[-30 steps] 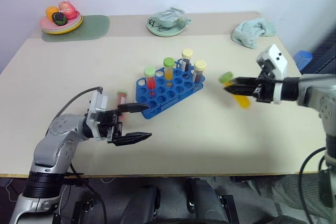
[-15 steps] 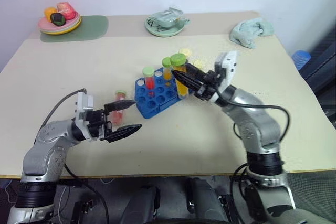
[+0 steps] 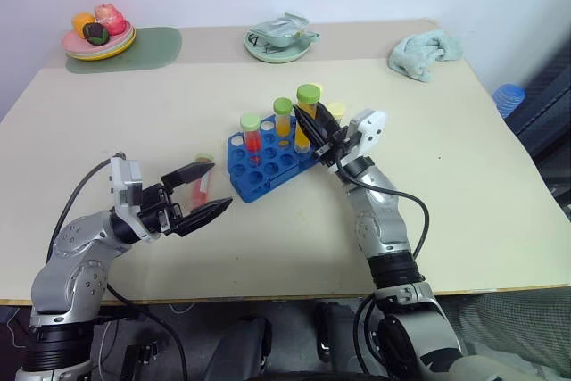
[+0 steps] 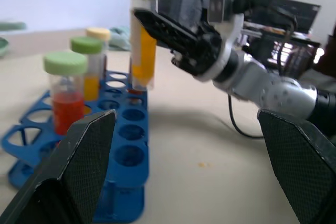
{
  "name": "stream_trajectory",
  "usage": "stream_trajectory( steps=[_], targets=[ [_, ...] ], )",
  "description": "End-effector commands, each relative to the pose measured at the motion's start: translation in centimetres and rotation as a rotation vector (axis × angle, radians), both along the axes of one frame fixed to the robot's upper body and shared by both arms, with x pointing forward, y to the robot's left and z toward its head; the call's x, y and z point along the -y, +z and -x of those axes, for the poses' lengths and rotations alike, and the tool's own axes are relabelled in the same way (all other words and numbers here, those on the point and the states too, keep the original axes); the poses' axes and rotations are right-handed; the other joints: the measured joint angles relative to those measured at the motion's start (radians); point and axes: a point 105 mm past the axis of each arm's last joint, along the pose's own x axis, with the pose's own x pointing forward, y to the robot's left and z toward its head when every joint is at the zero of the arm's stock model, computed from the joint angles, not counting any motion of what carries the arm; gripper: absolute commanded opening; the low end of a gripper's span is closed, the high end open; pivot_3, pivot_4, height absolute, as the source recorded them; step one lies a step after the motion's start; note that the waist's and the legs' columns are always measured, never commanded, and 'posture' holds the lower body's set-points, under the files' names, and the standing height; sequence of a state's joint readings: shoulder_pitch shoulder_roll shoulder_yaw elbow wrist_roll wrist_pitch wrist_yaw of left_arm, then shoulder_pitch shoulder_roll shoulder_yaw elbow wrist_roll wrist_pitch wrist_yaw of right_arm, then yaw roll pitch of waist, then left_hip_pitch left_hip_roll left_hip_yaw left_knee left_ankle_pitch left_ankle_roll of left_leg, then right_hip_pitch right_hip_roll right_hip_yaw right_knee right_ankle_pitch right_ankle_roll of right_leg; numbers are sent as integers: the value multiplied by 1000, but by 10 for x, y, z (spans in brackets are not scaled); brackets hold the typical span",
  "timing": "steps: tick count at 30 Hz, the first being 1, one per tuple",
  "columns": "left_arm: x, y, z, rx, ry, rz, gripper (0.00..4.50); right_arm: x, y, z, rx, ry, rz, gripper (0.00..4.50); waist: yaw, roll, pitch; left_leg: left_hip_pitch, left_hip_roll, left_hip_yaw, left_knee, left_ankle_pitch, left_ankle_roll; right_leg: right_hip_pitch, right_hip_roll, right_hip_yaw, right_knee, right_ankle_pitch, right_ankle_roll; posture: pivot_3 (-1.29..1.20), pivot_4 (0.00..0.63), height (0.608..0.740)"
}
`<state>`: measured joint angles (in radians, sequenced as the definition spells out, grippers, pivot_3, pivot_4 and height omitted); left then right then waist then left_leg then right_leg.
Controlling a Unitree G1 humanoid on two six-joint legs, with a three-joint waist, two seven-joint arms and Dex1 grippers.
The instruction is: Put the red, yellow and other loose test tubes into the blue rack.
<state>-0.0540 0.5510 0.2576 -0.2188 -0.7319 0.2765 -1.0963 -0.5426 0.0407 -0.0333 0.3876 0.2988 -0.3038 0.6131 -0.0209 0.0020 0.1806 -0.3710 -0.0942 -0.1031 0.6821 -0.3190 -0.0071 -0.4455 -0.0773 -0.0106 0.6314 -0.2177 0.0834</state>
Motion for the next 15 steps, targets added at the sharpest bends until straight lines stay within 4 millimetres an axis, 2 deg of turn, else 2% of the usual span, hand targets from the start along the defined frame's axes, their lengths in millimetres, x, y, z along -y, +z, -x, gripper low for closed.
stream_trajectory(
  steps=[1, 15],
  targets=[
    [0, 11, 3, 56, 5, 6, 4429, -1, 6, -4, 46, -19, -21, 758, 1, 0, 0, 0, 0, 0, 0, 0, 0, 0, 0, 0, 0, 0, 0, 0, 150, 740],
    [1, 13, 6, 58, 21, 6, 4429, 0, -15, -13, 28, -36, -4, 758, 0, 0, 0, 1, 0, 0, 0, 0, 0, 1, 0, 0, 0, 0, -1, 0, 150, 740]
  ],
)
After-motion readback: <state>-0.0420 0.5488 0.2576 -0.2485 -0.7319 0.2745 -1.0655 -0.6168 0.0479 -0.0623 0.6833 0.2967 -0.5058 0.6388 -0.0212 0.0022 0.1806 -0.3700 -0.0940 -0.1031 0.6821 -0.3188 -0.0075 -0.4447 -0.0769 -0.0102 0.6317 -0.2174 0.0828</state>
